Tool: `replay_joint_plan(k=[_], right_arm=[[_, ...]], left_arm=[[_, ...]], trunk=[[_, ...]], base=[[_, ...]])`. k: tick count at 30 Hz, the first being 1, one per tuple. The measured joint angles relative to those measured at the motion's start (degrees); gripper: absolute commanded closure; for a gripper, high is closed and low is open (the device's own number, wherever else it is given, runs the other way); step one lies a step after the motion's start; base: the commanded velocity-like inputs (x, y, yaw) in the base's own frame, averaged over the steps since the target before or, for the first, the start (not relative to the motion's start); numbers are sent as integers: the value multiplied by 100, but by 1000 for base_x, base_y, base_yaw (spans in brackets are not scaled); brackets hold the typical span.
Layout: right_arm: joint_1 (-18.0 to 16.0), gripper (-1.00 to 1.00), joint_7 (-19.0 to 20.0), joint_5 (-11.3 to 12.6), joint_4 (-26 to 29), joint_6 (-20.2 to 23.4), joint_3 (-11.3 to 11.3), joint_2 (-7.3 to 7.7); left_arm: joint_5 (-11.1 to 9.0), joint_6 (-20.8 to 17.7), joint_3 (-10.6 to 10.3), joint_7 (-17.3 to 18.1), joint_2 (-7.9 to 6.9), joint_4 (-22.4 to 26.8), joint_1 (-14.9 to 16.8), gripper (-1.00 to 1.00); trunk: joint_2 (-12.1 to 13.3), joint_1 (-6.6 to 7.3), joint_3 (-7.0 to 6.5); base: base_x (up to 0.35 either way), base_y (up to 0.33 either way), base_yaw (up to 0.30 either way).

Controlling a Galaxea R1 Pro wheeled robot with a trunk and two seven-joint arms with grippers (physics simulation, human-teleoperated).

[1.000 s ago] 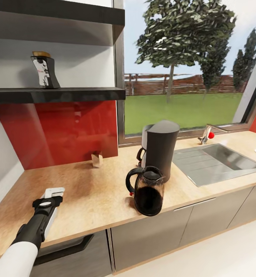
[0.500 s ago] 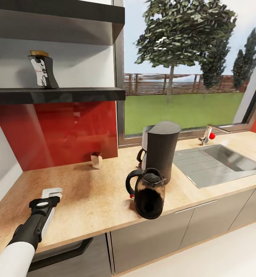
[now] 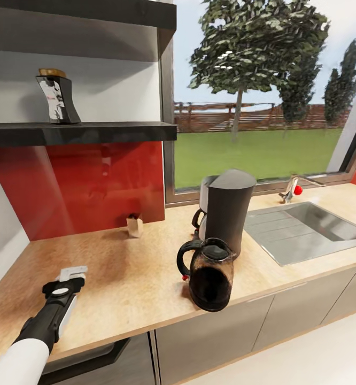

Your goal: Set up a coffee station on the kitchen countertop: keep the coffee maker on the countertop, move the bottle of coffee from the kitchen shelf to the counter next to the coffee maker, place a paper coffee filter on top of the coffee maker, put the saucer next to the coffee maker with the coffee cup on the saucer, and place the electric kettle next to the coffee maker.

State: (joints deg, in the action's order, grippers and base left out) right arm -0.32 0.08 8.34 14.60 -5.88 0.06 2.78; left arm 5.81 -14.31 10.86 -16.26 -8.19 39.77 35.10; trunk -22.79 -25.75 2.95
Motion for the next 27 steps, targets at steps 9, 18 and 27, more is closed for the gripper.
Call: replay_joint_plan(k=[9,18,27], right_arm=[[0,-100,0,0,0,0,0,1],[0,-100,0,0,0,0,0,1],[0,-100,0,0,-7,0,0,0]], left_arm=[[11,73,-1,-2,0,-94,4,-100],[29,75,-3,-3,1,-91,11,100],[19,77,-2,-1,-1,-91,12,100]], trunk=[[0,0,0],[-1,0,0],[-1,0,0]], base=[[0,0,0],[0,0,0],[0,0,0]])
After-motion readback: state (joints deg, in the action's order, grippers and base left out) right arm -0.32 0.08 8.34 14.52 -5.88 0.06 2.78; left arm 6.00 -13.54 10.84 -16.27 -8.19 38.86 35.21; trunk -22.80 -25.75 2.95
